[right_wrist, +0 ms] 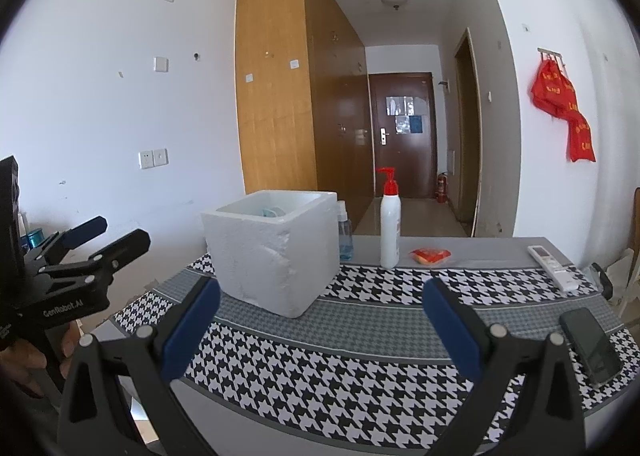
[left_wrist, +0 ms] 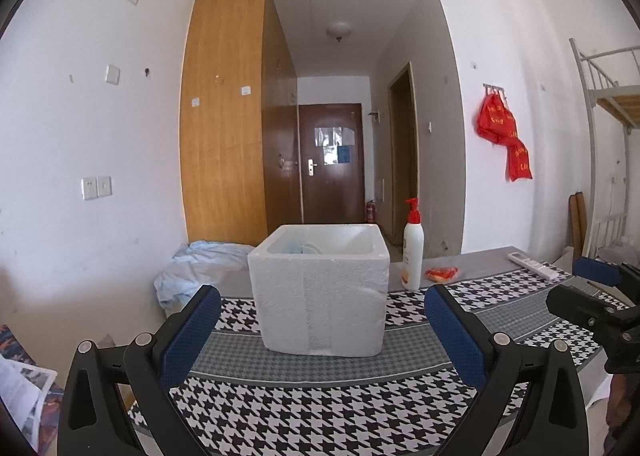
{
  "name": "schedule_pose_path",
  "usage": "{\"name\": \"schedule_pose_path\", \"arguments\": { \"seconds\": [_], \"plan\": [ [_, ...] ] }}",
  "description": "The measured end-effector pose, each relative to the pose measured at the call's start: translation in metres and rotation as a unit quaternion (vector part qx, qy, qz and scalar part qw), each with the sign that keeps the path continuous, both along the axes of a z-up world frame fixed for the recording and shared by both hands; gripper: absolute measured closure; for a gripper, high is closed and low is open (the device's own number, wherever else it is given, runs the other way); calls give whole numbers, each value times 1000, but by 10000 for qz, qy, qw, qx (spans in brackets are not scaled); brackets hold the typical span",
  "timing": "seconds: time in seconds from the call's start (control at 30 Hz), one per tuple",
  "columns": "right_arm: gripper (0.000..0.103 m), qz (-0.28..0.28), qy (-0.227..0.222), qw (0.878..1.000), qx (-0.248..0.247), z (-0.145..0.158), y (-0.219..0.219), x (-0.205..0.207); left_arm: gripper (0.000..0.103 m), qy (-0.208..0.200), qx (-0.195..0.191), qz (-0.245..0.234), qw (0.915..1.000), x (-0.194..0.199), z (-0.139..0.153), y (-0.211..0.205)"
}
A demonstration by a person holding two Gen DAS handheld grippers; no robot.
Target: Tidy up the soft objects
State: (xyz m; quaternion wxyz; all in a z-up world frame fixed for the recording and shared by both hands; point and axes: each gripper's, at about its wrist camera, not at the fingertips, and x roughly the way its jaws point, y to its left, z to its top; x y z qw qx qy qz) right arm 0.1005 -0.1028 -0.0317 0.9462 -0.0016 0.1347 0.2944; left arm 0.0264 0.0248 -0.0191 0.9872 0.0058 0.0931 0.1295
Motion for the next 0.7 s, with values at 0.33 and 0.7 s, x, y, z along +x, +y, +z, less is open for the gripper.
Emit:
{"name": "schedule_pose_path", "arguments": {
  "seconds": [0.33, 0.7],
  "plan": [
    [1, -73, 35, 10000, -34, -2, 0, -2, 1, 27, -59, -53, 10000, -3, -2, 2],
    [1, -330, -67, 9994, -121, -3, 1, -5, 1, 25, -13, -99, 9999, -6, -3, -3]
  ]
}}
